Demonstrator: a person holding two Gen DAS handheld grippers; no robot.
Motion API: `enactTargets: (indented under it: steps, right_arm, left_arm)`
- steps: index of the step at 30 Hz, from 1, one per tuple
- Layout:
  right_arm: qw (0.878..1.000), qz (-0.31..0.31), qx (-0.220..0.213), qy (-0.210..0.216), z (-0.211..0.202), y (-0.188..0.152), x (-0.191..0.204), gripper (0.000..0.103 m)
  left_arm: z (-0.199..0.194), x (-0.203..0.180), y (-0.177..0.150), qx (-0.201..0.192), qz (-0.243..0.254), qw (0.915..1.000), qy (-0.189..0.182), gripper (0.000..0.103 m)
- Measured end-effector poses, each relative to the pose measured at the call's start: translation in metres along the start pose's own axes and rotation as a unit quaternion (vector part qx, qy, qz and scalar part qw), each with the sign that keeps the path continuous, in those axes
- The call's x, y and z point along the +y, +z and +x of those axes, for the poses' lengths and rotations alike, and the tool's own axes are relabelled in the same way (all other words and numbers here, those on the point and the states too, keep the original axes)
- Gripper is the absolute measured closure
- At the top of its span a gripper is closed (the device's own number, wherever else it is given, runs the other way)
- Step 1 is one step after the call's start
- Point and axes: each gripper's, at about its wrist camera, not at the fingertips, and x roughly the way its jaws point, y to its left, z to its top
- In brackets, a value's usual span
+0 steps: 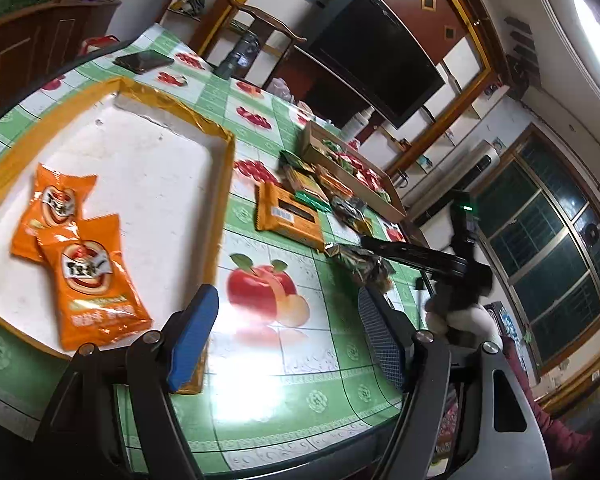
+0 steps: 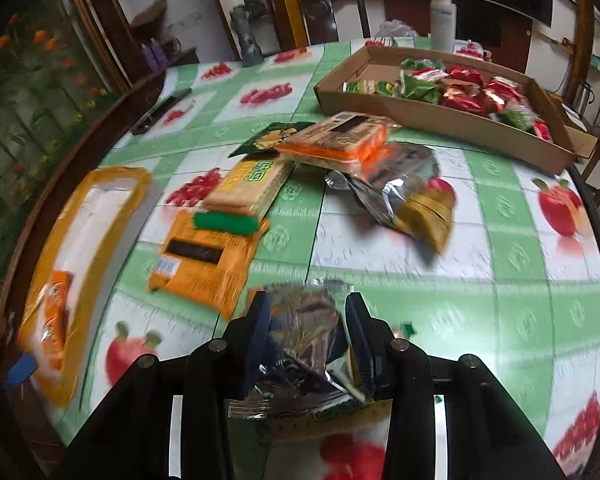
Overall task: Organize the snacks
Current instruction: 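Grasp the silver foil bag with the right gripper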
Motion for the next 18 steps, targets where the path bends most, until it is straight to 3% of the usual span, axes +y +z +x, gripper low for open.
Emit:
enactTargets:
  steps: [4, 8, 14, 18]
  right_arm:
    - [0.999, 0.014, -0.033, 0.020, -0.030, -0.015, -0.012, 0.034]
    - [0.999, 0.009, -0.027, 0.039, -0.032, -0.022, -0.006, 0.034]
    - [0.995, -0.076, 0.037, -0.055, 0.010, -0.015, 0.034, 0.029]
    - [0.994, -0.067, 0.058, -0.058, 0.028, -0.019, 0.035, 0.040]
  left_arm:
    - [0.002, -0.005, -0.003, 0.007, 0.002, 1.0000, -0.002, 0.031]
    - [0.002, -0.013, -0.005, 0.011, 0.009, 0.9999, 0.000, 0.031]
    - [0.001, -0.022, -0.010, 0.017, 0.023, 0.9996, 0.001, 0.031]
    - [0.001, -0.023, -0.012, 0.020, 0.028, 0.9994, 0.004, 0.031]
